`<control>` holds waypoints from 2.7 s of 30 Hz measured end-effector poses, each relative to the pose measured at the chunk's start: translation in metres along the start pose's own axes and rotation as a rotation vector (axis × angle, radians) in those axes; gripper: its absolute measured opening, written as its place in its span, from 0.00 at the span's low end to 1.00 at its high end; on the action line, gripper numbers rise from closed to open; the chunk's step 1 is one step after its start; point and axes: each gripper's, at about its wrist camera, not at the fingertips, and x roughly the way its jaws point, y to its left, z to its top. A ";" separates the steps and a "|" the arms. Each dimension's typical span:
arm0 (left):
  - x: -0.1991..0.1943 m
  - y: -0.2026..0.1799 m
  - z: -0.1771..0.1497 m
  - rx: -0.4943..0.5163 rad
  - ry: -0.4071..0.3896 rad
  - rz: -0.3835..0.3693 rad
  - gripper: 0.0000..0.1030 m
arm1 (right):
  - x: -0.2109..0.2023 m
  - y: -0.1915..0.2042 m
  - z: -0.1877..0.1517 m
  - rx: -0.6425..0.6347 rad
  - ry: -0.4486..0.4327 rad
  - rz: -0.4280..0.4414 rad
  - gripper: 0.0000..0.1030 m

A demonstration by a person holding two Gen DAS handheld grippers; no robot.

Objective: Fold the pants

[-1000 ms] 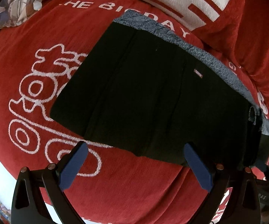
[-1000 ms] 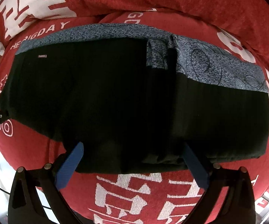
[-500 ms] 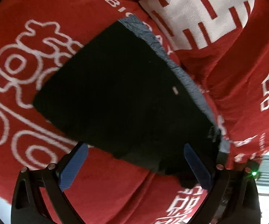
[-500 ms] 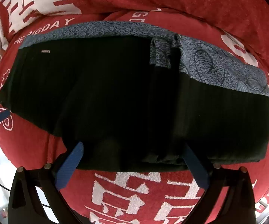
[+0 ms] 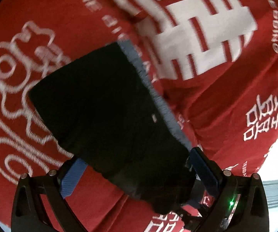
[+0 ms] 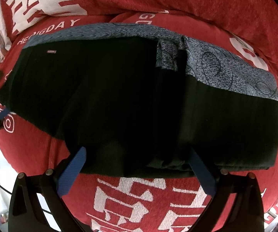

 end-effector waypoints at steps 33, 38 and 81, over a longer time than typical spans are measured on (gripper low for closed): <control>0.056 -0.083 -0.072 0.975 -0.156 0.875 0.38 | -0.004 0.283 0.182 -0.560 0.377 0.247 1.00; 0.056 -0.081 -0.071 0.969 -0.157 0.860 0.38 | 0.034 0.275 0.176 -0.520 0.517 0.213 0.45; 0.192 -0.329 -0.332 1.403 0.120 0.443 0.44 | -0.036 -0.283 -0.019 0.429 -0.117 0.857 0.23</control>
